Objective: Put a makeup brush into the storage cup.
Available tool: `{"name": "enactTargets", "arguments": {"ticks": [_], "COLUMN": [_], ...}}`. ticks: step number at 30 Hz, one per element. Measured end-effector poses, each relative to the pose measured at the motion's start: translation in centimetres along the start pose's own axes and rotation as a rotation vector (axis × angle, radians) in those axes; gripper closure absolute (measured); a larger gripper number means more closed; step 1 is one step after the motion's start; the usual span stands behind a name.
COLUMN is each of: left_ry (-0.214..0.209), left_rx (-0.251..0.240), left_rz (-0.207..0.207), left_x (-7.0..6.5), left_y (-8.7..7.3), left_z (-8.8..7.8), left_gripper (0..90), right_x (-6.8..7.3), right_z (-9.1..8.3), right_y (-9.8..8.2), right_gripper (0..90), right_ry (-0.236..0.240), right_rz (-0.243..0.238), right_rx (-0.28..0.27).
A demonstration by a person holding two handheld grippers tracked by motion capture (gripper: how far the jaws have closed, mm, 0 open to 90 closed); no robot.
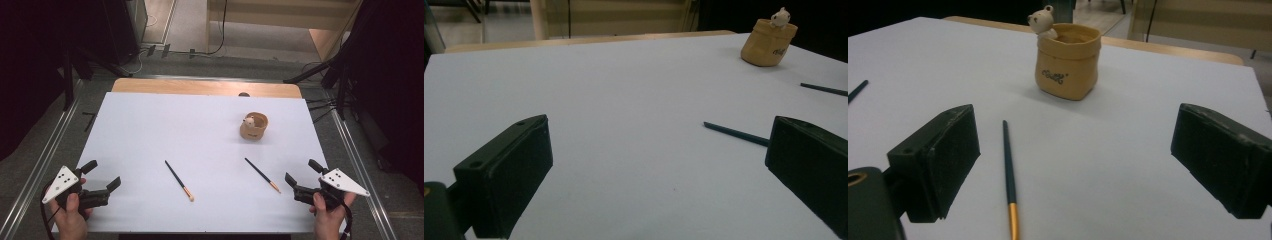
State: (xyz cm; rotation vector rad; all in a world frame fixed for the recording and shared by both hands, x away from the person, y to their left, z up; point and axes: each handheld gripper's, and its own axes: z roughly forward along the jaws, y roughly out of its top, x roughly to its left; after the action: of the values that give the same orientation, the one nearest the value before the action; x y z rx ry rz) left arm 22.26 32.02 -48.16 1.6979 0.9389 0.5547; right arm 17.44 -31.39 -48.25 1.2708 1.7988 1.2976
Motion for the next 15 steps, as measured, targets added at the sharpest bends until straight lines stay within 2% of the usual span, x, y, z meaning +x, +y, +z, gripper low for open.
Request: {"name": "enactTargets", "arguments": {"ticks": [3, 8, 9, 13, 15], "left_ry": [-0.002, -0.005, -0.005, -0.012, -0.01], "left_rx": [0.002, 0.011, 0.013, 0.018, 0.019], "left_rz": [0.009, 0.011, 0.014, 0.021, 0.022], "left_x": [-0.1, -0.3, -0.3, -0.5, -0.6], "left_y": [0.0, -0.1, -0.1, -0.1, -0.1], "left_z": [0.1, 0.3, 0.3, 0.4, 0.5], "left_gripper": [0.0, 0.0, 0.0, 0.0, 0.0], "right_x": [0.6, 1.2, 1.4, 1.6, 2.0], "right_z": [0.3, 1.1, 1.6, 2.3, 3.2], "right_y": [0.6, 1.6, 2.1, 2.9, 3.8], "right_gripper": [6.5, 7.3, 7.7, 8.2, 9.0], "right_ry": [0.015, 0.035, 0.038, 0.051, 0.089], "right_rz": [-0.021, -0.012, -0.014, -0.017, -0.037], "right_rx": [0.015, 0.054, 0.082, 0.126, 0.174]}}
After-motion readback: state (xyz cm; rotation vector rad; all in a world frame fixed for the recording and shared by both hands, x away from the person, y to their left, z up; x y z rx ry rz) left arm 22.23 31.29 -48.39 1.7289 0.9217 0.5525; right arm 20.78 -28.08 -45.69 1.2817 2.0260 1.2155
